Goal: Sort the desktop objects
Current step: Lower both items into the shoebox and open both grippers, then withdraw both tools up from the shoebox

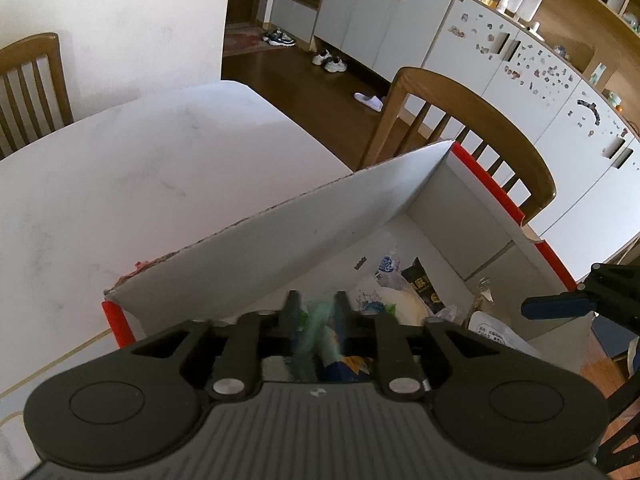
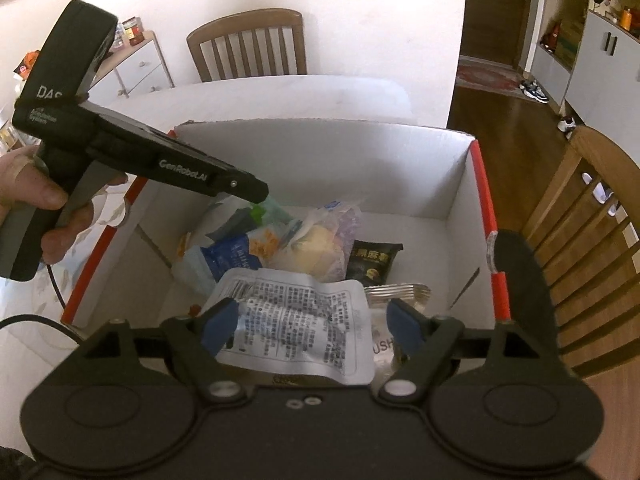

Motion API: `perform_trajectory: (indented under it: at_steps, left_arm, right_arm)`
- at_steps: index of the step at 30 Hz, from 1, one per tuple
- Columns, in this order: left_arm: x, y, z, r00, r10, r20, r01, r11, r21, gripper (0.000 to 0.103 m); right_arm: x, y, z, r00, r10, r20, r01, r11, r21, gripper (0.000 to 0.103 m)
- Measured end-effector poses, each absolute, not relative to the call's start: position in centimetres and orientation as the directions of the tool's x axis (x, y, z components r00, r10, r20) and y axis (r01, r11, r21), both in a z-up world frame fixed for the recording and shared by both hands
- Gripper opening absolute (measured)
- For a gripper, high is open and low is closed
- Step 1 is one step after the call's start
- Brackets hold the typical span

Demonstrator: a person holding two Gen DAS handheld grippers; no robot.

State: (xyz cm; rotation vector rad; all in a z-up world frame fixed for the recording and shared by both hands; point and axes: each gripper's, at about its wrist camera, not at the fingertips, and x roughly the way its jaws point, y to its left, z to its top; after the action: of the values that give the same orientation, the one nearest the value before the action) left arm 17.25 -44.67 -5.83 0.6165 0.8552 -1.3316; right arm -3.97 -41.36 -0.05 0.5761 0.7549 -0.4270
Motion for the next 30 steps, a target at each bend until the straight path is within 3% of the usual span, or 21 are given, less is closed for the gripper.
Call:
perform_trajectory:
  at_steps: [1, 2, 3, 14, 24, 30]
  left_arm:
    - [17.2, -44.6, -5.7, 0.023, -0.575, -0.818, 0.984, 0.158, -0.083, 0.052]
    - [17.1, -44.4, -5.5, 0.025, -0.582, -0.813, 0.984, 0.156, -0.082, 0.065]
    - [17.0, -44.2, -5.3, 0.014, -0.594, -0.804, 0.985, 0.146, -0.090, 0.069]
    - [16.0, -42.4, -3.3, 0.018, -0.624, -0.781, 0.985, 0.144, -0.092, 0.070]
    - [14.2, -39.0, -1.5, 0.053, -0.653, -0.756, 0.986, 0.153, -0.063, 0.083]
    - [13.4, -36.6, -0.4, 0.093, -0.661, -0.745, 0.983, 0.178, -0.035, 0.083]
  right_arm:
    - [-4.1, -41.3, 0.0, 0.658, -0.156, -0.737, 0.553, 0.764, 0.332, 0.082]
    - [-4.2, -41.3, 0.0, 0.658, -0.157, -0.736, 0.554, 0.763, 0.332, 0.083]
    - [-4.3, -41.3, 0.1, 0.659, -0.158, -0.735, 0.554, 0.763, 0.332, 0.083]
    - [-5.1, -40.2, 1.7, 0.682, -0.165, -0.713, 0.540, 0.771, 0.337, 0.084]
    - [-5.5, -39.1, 2.9, 0.692, -0.171, -0.701, 0.529, 0.782, 0.331, 0.086]
    - [-5.8, -38.2, 3.6, 0.703, -0.176, -0.690, 0.525, 0.782, 0.336, 0.087]
